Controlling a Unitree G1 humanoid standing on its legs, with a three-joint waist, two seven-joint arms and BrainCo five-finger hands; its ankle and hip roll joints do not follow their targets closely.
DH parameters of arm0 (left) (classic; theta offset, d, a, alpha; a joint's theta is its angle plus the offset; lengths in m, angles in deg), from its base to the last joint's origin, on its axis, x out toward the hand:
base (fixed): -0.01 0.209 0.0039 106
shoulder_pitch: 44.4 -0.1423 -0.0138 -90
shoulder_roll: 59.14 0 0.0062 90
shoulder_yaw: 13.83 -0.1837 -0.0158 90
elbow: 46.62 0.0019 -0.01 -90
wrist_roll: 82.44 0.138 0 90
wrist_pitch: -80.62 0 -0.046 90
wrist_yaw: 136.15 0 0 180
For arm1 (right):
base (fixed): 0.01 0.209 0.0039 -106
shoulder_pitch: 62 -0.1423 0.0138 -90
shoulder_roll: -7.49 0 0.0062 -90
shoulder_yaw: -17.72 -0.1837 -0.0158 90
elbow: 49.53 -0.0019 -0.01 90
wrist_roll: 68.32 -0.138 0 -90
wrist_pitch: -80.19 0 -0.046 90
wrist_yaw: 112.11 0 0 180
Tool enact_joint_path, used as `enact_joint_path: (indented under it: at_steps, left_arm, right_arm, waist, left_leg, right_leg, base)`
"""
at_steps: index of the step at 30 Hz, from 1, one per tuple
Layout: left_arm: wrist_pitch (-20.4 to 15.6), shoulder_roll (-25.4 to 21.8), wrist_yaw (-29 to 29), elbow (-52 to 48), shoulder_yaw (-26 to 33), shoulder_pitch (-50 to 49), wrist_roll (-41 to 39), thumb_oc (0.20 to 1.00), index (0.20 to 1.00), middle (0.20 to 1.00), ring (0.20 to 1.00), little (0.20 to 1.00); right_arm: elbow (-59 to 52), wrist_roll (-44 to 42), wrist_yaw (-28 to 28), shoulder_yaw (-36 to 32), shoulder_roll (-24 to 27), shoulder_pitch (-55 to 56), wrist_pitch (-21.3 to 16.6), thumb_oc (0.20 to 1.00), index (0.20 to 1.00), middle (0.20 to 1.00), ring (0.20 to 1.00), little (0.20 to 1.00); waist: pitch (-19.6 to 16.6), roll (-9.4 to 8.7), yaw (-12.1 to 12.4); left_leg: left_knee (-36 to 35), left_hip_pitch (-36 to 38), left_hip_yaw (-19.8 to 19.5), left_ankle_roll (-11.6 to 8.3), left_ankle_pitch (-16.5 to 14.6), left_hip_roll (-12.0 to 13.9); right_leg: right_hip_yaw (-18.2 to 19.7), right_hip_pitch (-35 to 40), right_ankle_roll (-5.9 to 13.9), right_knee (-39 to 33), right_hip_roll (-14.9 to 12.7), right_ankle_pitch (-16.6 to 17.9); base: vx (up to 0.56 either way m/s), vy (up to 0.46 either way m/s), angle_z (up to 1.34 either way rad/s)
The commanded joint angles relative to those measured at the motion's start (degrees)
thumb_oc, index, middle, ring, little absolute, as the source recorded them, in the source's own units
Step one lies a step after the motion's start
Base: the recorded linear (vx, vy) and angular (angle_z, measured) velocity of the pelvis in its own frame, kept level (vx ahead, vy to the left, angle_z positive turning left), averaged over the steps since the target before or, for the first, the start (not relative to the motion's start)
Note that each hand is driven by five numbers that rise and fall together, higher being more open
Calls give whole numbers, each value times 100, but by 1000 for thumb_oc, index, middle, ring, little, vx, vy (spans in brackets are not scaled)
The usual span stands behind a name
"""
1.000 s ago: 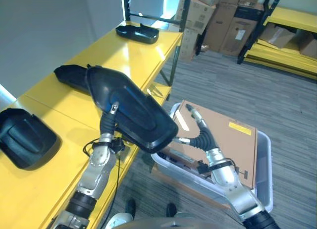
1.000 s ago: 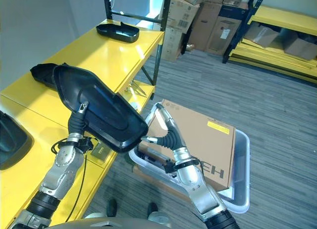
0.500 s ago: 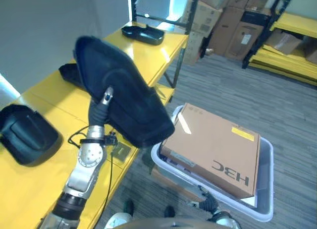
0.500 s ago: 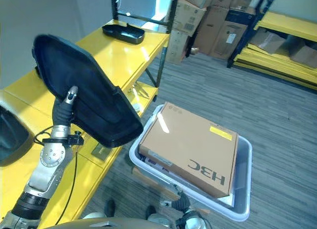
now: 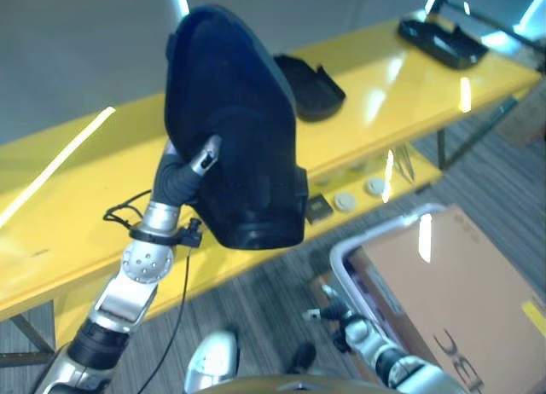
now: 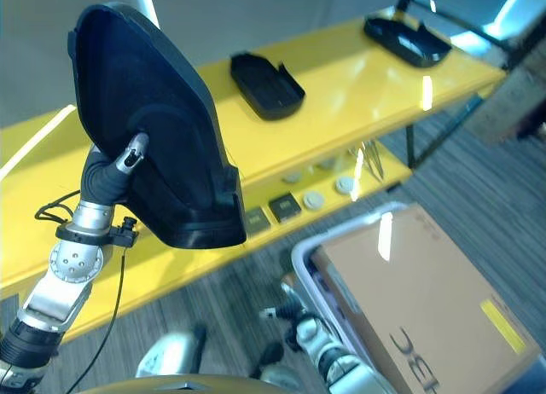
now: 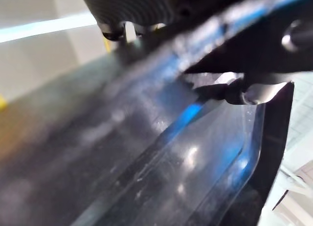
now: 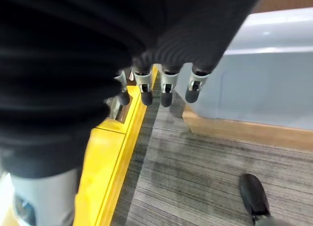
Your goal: Move parts from the plastic box to the shelf.
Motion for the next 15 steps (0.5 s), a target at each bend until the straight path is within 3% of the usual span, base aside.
enact_joint_path:
  at_steps: [1, 2, 5, 7, 8, 10, 11, 13, 14, 15]
  left_arm:
    - [-405, -58, -61, -371, 311, 226, 199, 200, 200, 200, 200, 200]
    - [-402, -121, -60, -430, 360, 201, 259, 200, 200, 200, 200, 200]
    - [-386, -347, -94, -594, 437, 319, 372, 200, 200, 200, 200, 200]
    - [-402, -381, -90, -756, 548, 281, 275, 200, 200, 200, 200, 200]
    - [-415, -372, -92, -766, 594, 308, 180, 200, 200, 200, 200, 200]
    - [-423, -366, -69, -784, 576, 333, 135, 200, 200, 200, 200, 200]
    - [-416, -373, -39, -769, 488, 411, 82, 200, 200, 200, 200, 200]
    - [-438, -381, 35, -664, 227, 551, -52, 200, 200, 200, 200, 200]
    - [-450, -413, 118, -663, 128, 641, -68, 200, 200, 200, 200, 200]
    - [-466, -412, 160, -678, 99, 650, -76, 200, 200, 200, 200, 200]
  right_arm:
    - [242, 92, 93, -45, -81, 208, 128, 1000, 1000, 1000, 1000, 1000]
    - [284, 142, 96, -81, -96, 258, 156, 1000, 1000, 1000, 1000, 1000]
    - [165, 342, 55, 43, -138, 246, 148, 1000, 1000, 1000, 1000, 1000]
    - [51, 288, 30, -6, -196, 302, 152, 1000, 1000, 1000, 1000, 1000]
    - [49, 366, -12, -8, -225, 274, 183, 1000, 1000, 1000, 1000, 1000]
    - [35, 397, 14, -13, -241, 237, 198, 1000, 1000, 1000, 1000, 1000]
    - [26, 353, 34, -20, -246, 243, 201, 1000, 1000, 1000, 1000, 1000]
    - [59, 156, 46, -52, -233, 306, 180, 1000, 1000, 1000, 1000, 1000]
    - [94, 65, 4, -35, -197, 343, 160, 1000, 1000, 1000, 1000, 1000]
    - [96, 21, -13, -13, -193, 370, 144, 1000, 1000, 1000, 1000, 1000]
  waist:
    - [-399, -69, -27]
    - [-482, -40, -51]
    - [-511, -120, -1]
    - [-472, -113, -33]
    - [-378, -64, -65]
    - [-293, -68, -102]
    - [-252, -70, -190]
    - [-290, -152, -553]
    - [-306, -170, -631]
    - [-308, -172, -642]
  left_leg:
    - [-323, 79, 138, -19, -597, 157]
    - [-595, 186, 161, -26, -517, 188]
    - [-671, 223, -31, 94, -567, -35]
    - [-697, 299, -75, 271, -619, -141]
    - [-706, 379, -117, 422, -676, -237]
    - [-655, 292, -133, 521, -555, -323]
    - [-607, 262, -248, 537, -543, -349]
    - [-647, 224, -643, 539, -407, -438]
    - [-679, 204, -869, 529, -357, -509]
    - [-694, 167, -1000, 522, -331, -541]
  right_leg:
    - [489, -30, 229, 156, 47, -530]
    - [426, 6, 218, 143, 77, -555]
    - [355, 6, 253, 404, -37, -539]
    - [401, -273, 307, 1173, -247, -616]
    - [526, -562, 458, 1784, -513, -537]
    - [603, -760, 475, 2036, -646, -390]
    - [1017, -896, 513, 2096, -523, -427]
    - [2604, -1130, 533, 1878, 344, -631]
    - [3205, -1100, 501, 1738, 562, -656]
    - [3441, -1069, 447, 1638, 622, -646]
  base:
    - [56, 71, 100]
    - [46, 109, 107]
    - [35, 103, 42]
    - [25, 220, 16]
    - [-8, 212, 23]
    - [-126, 139, 18]
    - [-160, 32, 19]
    - [0, -30, 60]
    - [53, -17, 156]
    - [16, -56, 165]
